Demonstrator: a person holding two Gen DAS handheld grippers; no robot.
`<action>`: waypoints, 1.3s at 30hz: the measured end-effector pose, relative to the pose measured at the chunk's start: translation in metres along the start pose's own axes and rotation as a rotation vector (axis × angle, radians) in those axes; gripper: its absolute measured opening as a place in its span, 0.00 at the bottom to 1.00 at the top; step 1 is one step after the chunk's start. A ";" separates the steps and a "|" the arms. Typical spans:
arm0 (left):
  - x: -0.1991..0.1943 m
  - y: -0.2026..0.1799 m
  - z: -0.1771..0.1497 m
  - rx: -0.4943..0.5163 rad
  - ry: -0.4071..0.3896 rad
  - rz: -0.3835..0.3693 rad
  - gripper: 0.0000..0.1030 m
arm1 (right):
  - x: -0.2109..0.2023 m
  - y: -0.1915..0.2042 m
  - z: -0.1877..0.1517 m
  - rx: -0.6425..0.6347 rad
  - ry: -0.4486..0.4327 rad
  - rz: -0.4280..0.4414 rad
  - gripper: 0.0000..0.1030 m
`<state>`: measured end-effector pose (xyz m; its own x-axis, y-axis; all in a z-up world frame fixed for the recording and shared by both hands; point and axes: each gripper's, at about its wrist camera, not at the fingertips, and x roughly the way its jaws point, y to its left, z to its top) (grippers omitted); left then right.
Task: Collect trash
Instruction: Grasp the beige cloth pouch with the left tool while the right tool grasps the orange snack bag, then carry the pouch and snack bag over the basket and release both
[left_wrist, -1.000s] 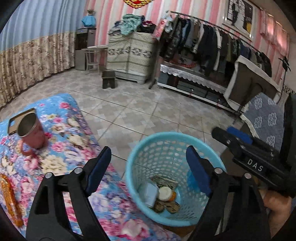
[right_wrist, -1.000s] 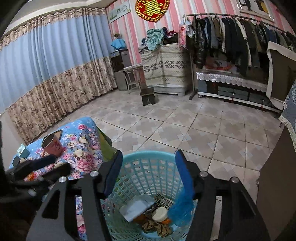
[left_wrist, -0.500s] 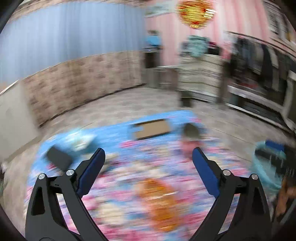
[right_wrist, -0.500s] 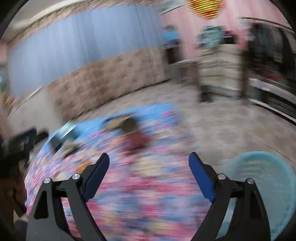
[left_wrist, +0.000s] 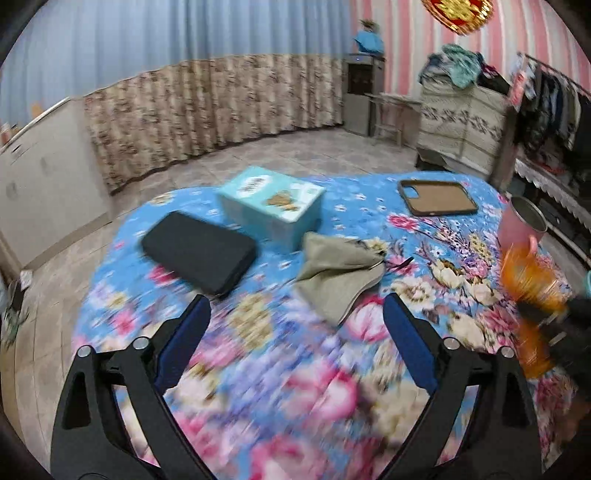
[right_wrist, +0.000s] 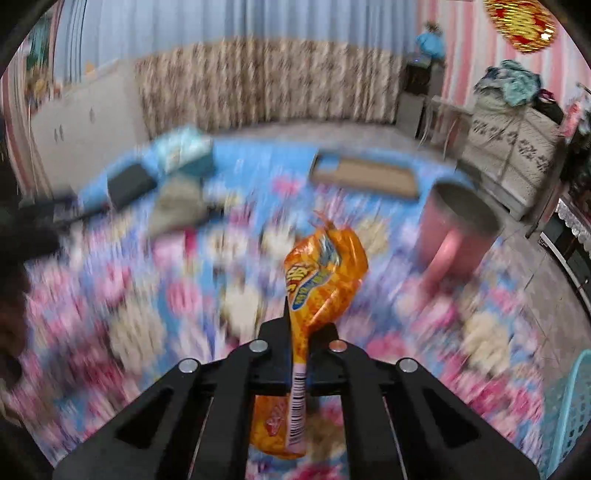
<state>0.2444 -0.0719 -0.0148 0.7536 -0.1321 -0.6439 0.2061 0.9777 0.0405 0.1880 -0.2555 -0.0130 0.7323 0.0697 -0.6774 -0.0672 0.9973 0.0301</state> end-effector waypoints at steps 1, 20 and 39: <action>0.010 -0.007 0.003 0.013 0.007 -0.011 0.87 | -0.006 -0.005 0.009 0.021 -0.030 0.002 0.04; -0.085 -0.143 0.019 0.013 -0.068 -0.298 0.24 | -0.127 -0.123 -0.022 0.190 -0.222 -0.107 0.04; -0.069 -0.457 -0.022 0.185 0.119 -0.602 0.91 | -0.227 -0.382 -0.141 0.507 -0.184 -0.272 0.76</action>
<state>0.0841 -0.5062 -0.0055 0.3999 -0.6197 -0.6753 0.6837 0.6924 -0.2305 -0.0483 -0.6558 0.0261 0.7859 -0.2315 -0.5733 0.4373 0.8637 0.2507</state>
